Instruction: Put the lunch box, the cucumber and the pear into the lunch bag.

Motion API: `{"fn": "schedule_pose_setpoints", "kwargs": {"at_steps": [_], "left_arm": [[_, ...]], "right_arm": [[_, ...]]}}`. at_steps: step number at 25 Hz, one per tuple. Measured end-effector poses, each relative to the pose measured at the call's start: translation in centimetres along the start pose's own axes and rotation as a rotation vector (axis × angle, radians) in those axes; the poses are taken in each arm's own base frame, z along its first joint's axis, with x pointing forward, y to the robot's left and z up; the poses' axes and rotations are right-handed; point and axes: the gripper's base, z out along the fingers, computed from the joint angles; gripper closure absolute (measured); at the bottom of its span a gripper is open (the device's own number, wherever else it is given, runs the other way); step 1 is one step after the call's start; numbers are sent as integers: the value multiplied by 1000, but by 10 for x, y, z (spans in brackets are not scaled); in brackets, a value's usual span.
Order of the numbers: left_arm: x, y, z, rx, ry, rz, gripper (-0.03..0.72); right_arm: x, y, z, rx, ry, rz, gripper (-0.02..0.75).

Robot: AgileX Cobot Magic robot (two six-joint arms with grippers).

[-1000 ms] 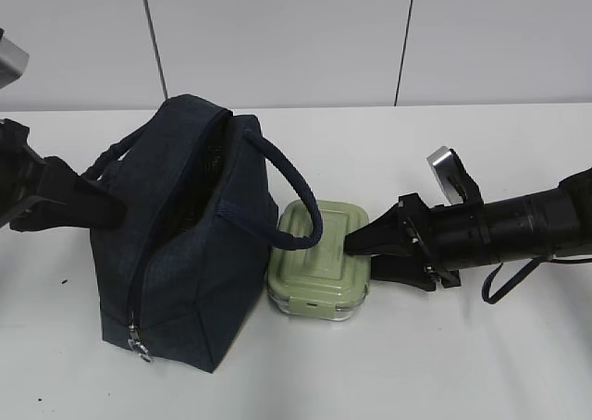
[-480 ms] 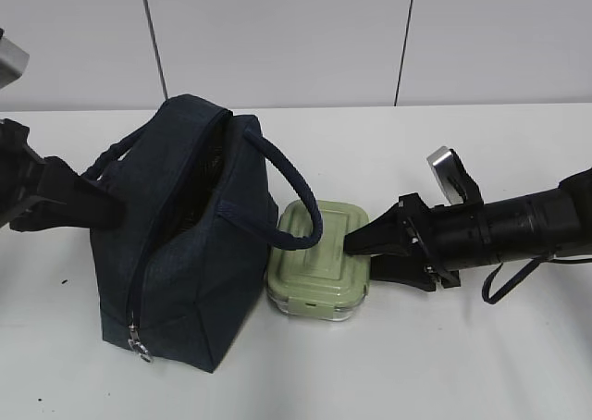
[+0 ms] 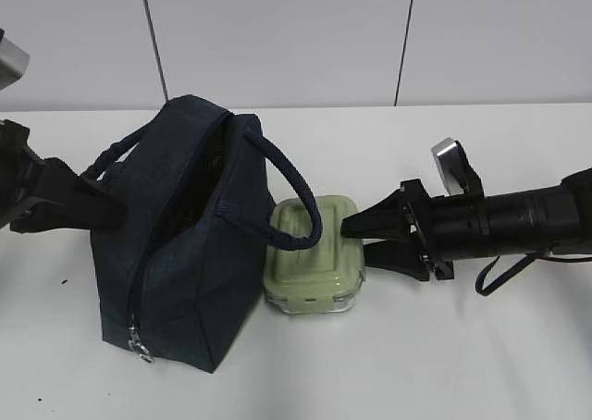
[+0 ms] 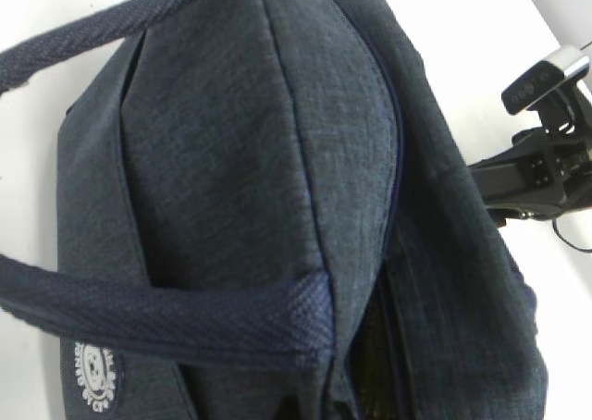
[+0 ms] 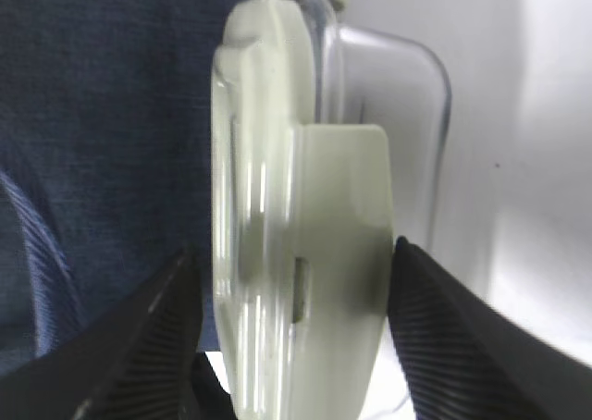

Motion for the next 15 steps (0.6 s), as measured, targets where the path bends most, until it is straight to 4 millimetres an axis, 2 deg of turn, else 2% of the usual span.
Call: {"fn": "schedule_pose_setpoints", "kwargs": {"at_steps": [9,15], "left_arm": [[0,-1,0,6,4,0,704],[0,-1,0,6,4,0,704]], "right_arm": [[5,-5,0,56,58,-40,240],[7,-7,0,71,74,-53,192]]}}
